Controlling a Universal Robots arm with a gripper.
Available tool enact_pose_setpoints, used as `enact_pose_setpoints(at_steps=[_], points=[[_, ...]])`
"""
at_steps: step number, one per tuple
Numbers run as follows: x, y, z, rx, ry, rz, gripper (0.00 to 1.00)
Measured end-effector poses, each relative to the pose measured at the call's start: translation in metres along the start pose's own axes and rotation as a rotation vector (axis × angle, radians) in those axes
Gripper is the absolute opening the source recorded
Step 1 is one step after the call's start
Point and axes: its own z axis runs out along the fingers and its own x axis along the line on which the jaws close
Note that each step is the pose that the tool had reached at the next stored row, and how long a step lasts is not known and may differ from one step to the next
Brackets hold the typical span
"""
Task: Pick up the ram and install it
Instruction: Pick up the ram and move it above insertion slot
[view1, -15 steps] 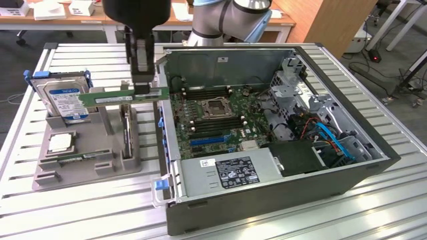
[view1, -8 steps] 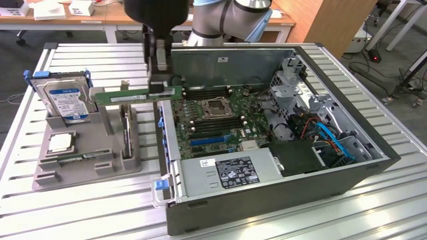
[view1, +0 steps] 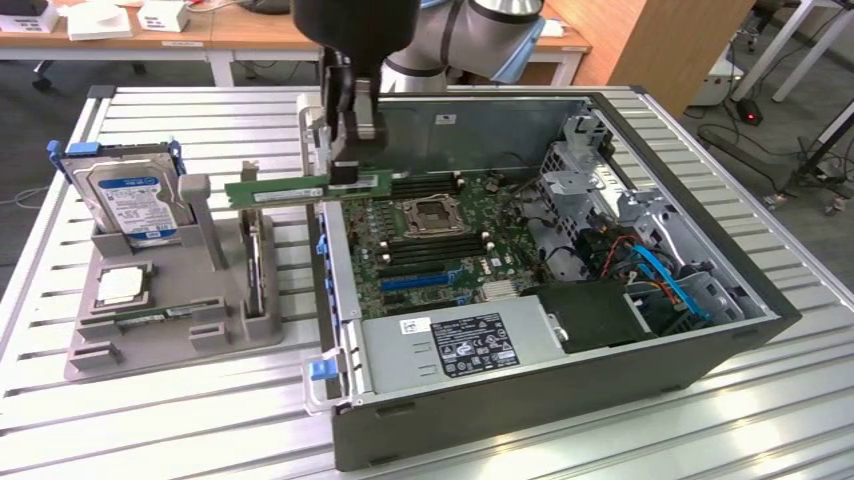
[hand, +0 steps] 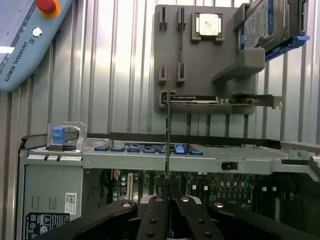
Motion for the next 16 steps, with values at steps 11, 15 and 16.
enact_pose_setpoints(at_steps=[11, 15, 16], points=[[0.001, -0.0283, -0.0018, 0.0001, -0.0001, 0.000, 0.11], [0.001, -0.0375, -0.0024, 0.0001, -0.0001, 0.000, 0.11], [0.001, -0.0398, -0.0025, 0.0001, 0.0000, 0.000, 0.11]])
